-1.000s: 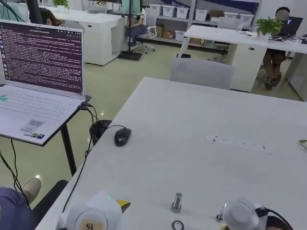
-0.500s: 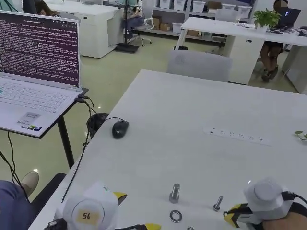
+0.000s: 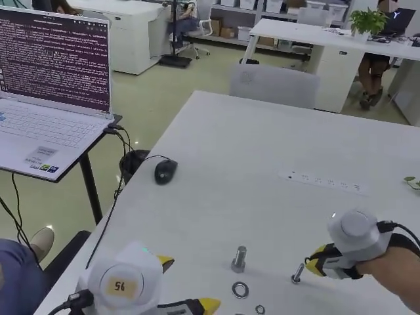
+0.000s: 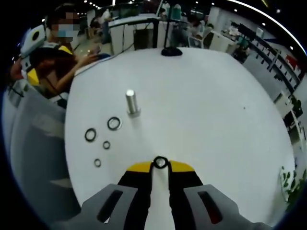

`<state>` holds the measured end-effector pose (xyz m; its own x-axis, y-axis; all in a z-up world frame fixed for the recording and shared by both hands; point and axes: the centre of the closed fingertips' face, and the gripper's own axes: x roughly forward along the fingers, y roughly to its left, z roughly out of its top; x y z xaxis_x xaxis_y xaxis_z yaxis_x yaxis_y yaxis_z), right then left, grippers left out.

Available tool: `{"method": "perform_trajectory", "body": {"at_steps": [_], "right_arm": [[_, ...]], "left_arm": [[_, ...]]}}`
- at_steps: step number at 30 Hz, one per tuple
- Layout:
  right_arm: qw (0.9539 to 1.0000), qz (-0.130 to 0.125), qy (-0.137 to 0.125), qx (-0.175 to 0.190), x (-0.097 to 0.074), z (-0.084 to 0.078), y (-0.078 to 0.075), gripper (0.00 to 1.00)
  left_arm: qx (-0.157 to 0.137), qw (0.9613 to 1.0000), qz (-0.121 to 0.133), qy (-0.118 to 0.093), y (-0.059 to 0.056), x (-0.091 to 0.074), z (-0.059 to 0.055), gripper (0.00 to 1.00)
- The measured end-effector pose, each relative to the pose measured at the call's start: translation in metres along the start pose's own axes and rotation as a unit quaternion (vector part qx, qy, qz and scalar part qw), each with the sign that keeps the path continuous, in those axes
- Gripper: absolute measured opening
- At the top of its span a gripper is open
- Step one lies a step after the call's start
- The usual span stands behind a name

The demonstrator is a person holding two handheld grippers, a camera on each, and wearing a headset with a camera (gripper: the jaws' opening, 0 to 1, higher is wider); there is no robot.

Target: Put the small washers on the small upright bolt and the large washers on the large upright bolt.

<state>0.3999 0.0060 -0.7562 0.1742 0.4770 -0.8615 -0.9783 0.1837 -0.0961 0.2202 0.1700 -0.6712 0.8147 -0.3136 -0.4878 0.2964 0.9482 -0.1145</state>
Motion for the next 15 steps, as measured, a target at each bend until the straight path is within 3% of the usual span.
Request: {"method": "perform_trajectory", "body": {"at_steps": [15], "right_arm": [[0.9995, 0.008, 0.025, -0.014, 0.0107, -0.0034, -0.0001, 0.13]], "left_arm": [[-0.007, 0.9999, 0.011, 0.002, 0.0094, -0.0036, -0.0029, 0.63]]}}
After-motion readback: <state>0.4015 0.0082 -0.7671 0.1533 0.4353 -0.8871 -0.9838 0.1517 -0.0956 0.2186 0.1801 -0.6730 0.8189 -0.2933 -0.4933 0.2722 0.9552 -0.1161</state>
